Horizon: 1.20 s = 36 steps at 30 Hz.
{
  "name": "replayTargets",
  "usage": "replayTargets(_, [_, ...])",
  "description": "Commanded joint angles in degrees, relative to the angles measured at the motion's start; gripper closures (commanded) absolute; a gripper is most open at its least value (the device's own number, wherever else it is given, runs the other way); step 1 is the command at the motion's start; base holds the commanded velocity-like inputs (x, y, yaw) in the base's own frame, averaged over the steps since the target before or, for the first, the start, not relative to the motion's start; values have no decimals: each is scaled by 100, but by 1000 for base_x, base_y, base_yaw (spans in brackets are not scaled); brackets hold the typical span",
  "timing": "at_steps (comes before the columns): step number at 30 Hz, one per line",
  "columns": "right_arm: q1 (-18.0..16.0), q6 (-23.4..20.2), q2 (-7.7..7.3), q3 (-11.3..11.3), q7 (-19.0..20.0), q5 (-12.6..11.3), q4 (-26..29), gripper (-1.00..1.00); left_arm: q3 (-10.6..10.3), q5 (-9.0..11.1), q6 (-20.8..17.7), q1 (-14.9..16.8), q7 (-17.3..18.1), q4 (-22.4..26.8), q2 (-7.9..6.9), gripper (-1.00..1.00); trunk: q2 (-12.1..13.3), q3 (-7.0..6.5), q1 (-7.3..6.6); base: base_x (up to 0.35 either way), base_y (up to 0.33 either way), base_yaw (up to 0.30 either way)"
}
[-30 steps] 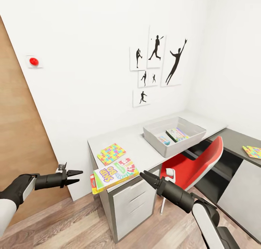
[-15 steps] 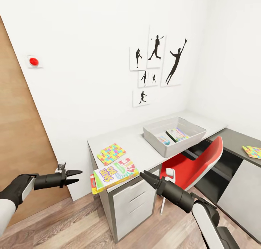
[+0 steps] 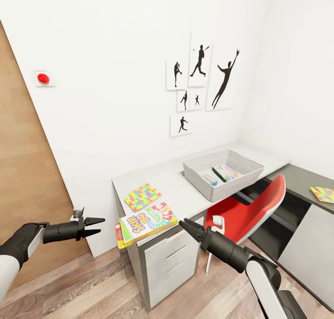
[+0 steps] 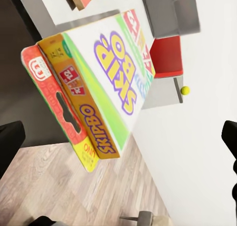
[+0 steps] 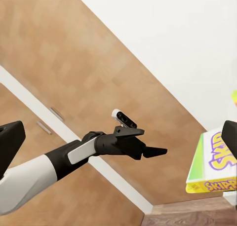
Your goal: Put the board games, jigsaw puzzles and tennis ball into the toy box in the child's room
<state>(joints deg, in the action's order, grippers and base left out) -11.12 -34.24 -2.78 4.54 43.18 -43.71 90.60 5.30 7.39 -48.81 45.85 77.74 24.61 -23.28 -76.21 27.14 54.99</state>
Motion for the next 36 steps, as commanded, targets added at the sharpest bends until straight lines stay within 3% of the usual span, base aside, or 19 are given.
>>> replayTargets(1, [-4,-41,-3,3,-12,-50,1,-100,4,11,-59,3,13,0,0,-100,-45,24,22,0,0,0])
replayTargets(28, [-5,-33,-3,3,-12,-58,1,-100,5,17,-85,3,8,-2,4,-100,-1128,509,615,0,0,0])
replayTargets(36, [-4,-31,-3,3,-12,-57,1,-100,6,18,-83,3,5,0,1,-100,-1128,509,615,0,0,0])
